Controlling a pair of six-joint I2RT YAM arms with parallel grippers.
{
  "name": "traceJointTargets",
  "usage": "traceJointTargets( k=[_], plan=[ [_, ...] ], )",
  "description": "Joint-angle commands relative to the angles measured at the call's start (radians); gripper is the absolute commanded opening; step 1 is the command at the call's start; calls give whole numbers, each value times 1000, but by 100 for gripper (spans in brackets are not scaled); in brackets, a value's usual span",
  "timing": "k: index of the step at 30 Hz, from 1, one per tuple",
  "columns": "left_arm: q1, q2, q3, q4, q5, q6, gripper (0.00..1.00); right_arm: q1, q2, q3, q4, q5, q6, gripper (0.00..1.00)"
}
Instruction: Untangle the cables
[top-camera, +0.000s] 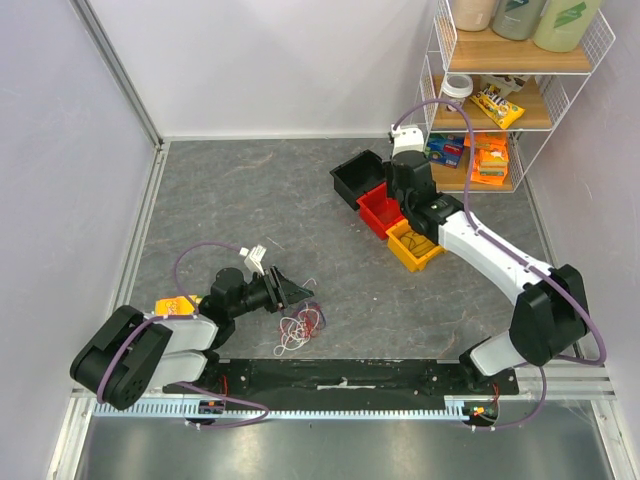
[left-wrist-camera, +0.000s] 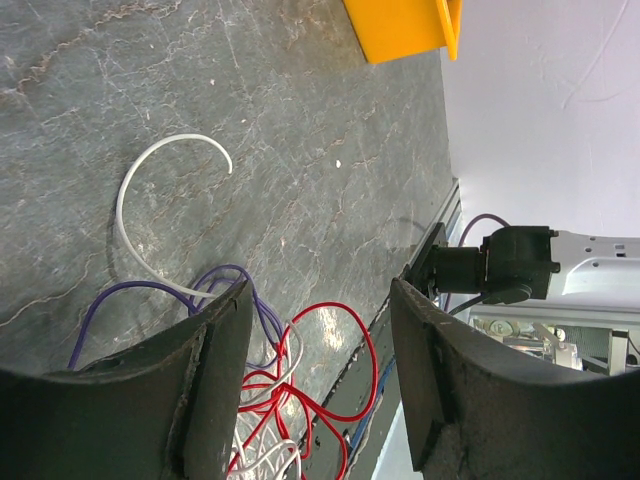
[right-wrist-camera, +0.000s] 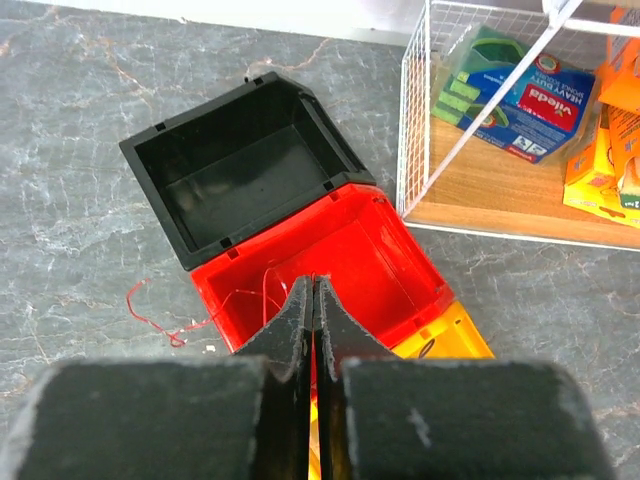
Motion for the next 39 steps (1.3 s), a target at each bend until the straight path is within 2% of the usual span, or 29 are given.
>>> traceJointTargets(
  k=[1, 8, 18, 24, 29, 39],
  plan=[
    [-2, 6, -5, 55, -4, 27, 64, -1, -49, 95, 16, 1, 9, 0],
    [-4, 5, -9, 64, -11, 24, 64, -2, -114, 283, -55, 105, -71, 0],
    [-2, 11, -5, 66, -8, 23, 64, -24, -60, 392, -70, 84, -96, 0],
    [-4, 14, -2, 61, -5, 26, 64, -35, -40, 331, -55, 56, -73, 0],
    [-2, 20, -3, 70, 0, 24, 64, -41, 9, 288, -41, 96, -88, 0],
    [-5, 14, -3, 72, -7, 24, 64, -41, 88, 90, -12, 85, -30, 0]
  ],
)
